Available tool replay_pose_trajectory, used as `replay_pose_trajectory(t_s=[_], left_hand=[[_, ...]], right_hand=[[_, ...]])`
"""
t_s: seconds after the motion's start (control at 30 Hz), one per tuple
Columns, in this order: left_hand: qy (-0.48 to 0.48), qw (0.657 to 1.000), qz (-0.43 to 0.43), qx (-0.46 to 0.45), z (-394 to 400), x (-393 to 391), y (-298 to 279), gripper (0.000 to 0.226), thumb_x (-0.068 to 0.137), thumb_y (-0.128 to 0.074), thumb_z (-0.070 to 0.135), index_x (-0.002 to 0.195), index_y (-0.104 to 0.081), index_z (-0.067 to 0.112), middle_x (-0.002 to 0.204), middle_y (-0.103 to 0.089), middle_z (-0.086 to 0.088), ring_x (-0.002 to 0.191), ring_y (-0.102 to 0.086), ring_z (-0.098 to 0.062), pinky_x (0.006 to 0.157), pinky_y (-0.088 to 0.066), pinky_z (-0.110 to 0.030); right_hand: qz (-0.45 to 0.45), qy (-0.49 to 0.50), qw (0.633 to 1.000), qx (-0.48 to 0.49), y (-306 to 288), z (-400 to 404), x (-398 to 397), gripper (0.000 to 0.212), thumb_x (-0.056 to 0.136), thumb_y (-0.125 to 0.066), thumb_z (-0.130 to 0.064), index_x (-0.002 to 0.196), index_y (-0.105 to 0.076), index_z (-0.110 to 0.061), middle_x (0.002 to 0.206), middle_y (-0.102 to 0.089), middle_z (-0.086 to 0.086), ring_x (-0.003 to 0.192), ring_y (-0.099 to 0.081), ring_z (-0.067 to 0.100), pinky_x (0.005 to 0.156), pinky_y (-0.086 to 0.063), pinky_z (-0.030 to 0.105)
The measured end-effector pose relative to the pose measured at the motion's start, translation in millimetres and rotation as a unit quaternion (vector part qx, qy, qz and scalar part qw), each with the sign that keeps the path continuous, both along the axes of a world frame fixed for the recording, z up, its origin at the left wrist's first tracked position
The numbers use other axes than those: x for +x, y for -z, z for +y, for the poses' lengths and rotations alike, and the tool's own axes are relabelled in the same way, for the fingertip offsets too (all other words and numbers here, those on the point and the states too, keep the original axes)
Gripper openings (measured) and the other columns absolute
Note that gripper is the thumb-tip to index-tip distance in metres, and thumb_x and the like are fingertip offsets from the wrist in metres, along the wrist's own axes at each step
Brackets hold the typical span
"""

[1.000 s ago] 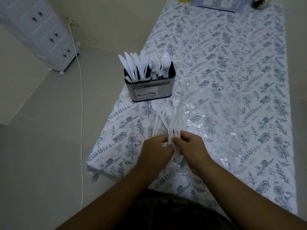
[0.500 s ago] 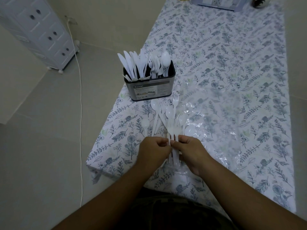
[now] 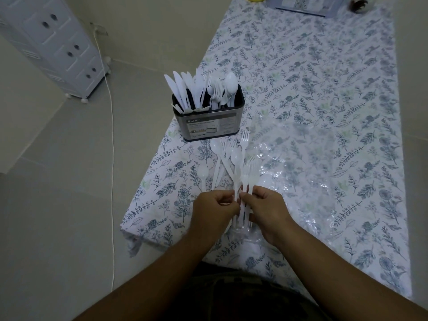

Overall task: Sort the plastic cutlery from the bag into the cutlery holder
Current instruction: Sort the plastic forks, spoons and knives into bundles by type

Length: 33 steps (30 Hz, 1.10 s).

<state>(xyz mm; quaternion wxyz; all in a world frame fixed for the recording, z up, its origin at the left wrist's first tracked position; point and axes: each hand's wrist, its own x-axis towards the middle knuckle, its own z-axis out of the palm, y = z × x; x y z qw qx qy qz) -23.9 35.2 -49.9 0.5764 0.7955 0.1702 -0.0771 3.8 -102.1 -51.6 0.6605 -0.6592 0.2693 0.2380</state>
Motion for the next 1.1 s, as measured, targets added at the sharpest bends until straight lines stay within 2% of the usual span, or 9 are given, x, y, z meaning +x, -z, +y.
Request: replay_pose_trajectory(t_s=[0.1,0.2,0.27,0.37,0.5,0.77,0.87,1.0,1.1], left_hand=[[0.018,1.0,-0.007,0.013,-2,-2,-2,0.035,0.08,-0.075,0.007,0.114,-0.075,0.019,0.088,-0.074,0.014,0.08,-0.071,0.006,0.072,-0.055,-0.011],[0.019,1.0,-0.007,0.022,-2,-2,1,0.036,0.08,-0.076,0.009,0.116,-0.075,0.016,0.095,-0.075,0.009,0.082,-0.07,0.008,0.075,-0.055,-0.01],[0.016,1.0,-0.006,0.025,-2,-2,3,0.036,0.08,-0.077,0.011,0.116,-0.074,0.016,0.097,-0.076,0.008,0.082,-0.07,0.006,0.08,-0.058,-0.017],[0.007,0.999,-0.001,0.035,-1,-1,6,0.035,0.079,-0.08,0.017,0.114,-0.075,0.016,0.096,-0.077,0.005,0.084,-0.071,0.002,0.08,-0.061,-0.026],[-0.006,1.0,0.004,0.031,-2,1,6,0.029,0.078,-0.081,0.018,0.107,-0.077,0.018,0.081,-0.072,0.016,0.075,-0.07,0.007,0.07,-0.057,-0.014],[-0.08,0.987,0.071,-0.121,2,2,9,0.036,0.072,-0.087,0.02,0.106,-0.077,0.013,0.086,-0.079,-0.002,0.083,-0.077,-0.02,0.078,-0.063,-0.044],[-0.079,0.988,0.058,-0.12,1,0,7,0.032,0.077,-0.084,0.013,0.108,-0.076,0.011,0.086,-0.079,-0.001,0.082,-0.077,-0.015,0.077,-0.063,-0.039],[-0.028,0.994,0.031,-0.097,1,1,7,0.032,0.079,-0.081,0.021,0.11,-0.077,0.014,0.094,-0.079,0.002,0.09,-0.075,-0.013,0.083,-0.062,-0.039],[0.019,0.998,-0.008,-0.065,2,2,5,0.024,0.086,-0.076,0.012,0.109,-0.078,0.016,0.094,-0.079,0.006,0.088,-0.074,-0.005,0.082,-0.06,-0.025]], right_hand=[[-0.01,-0.025,1.0,0.008,0,2,-2,0.018,0.097,-0.067,-0.013,0.094,-0.071,0.004,0.103,-0.069,0.035,0.088,-0.072,0.042,0.085,-0.056,0.068],[-0.003,-0.027,0.999,0.024,0,1,-1,0.022,0.101,-0.061,-0.016,0.097,-0.074,0.002,0.099,-0.075,0.027,0.093,-0.075,0.039,0.087,-0.061,0.056],[0.019,-0.029,0.998,0.054,-4,1,0,0.027,0.104,-0.054,-0.017,0.102,-0.076,0.0,0.098,-0.078,0.021,0.092,-0.076,0.035,0.086,-0.062,0.048],[0.036,-0.032,0.995,0.082,-9,0,0,0.03,0.104,-0.049,-0.012,0.105,-0.075,0.002,0.101,-0.078,0.02,0.097,-0.075,0.034,0.09,-0.059,0.048],[0.039,-0.041,0.993,0.102,-11,0,-3,0.03,0.105,-0.046,-0.008,0.11,-0.073,0.001,0.105,-0.078,0.02,0.1,-0.075,0.033,0.09,-0.061,0.046],[0.067,0.057,0.983,0.159,-10,0,-2,0.024,0.106,-0.048,-0.006,0.109,-0.072,-0.003,0.093,-0.078,0.01,0.09,-0.074,0.024,0.072,-0.063,0.039],[0.05,0.061,0.988,0.131,-9,-1,0,0.02,0.104,-0.054,-0.007,0.107,-0.073,-0.003,0.098,-0.078,0.014,0.09,-0.074,0.025,0.074,-0.064,0.041],[0.069,0.036,0.989,0.124,-7,-2,-1,0.024,0.096,-0.067,-0.007,0.12,-0.068,-0.009,0.115,-0.076,0.013,0.109,-0.071,0.026,0.077,-0.061,0.036],[0.088,0.048,0.986,0.131,-4,-7,0,0.026,0.09,-0.073,-0.005,0.115,-0.068,-0.011,0.116,-0.075,0.013,0.112,-0.069,0.027,0.078,-0.061,0.038]])
